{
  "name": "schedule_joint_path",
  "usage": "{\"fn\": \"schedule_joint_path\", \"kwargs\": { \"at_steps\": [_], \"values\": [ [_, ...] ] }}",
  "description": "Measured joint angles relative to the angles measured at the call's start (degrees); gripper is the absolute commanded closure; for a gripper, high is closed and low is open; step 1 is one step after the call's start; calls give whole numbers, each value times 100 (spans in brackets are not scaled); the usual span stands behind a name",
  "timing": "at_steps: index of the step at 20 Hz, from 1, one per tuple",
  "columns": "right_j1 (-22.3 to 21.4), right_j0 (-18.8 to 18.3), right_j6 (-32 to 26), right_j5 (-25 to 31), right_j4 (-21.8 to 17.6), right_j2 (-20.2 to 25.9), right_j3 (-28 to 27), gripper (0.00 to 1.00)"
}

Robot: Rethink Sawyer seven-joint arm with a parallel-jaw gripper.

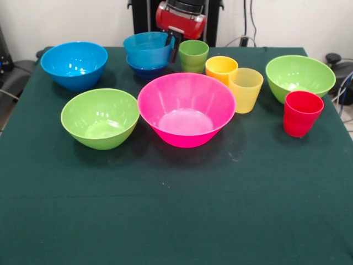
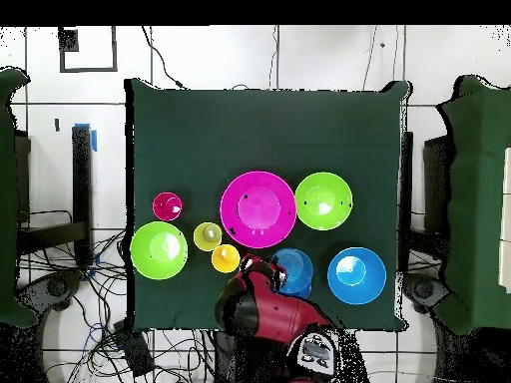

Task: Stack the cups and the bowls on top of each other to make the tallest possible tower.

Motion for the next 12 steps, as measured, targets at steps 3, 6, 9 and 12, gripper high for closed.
{"fn": "schedule_joint_path", "kwargs": {
  "at_steps": [3,6,9,12],
  "values": [
    [-16,-1,0,0,0,25,8,100],
    [-58,0,0,0,0,40,41,100],
    [-111,-9,0,0,0,52,77,100],
    [-175,-26,0,0,0,68,106,100]
  ]
}}
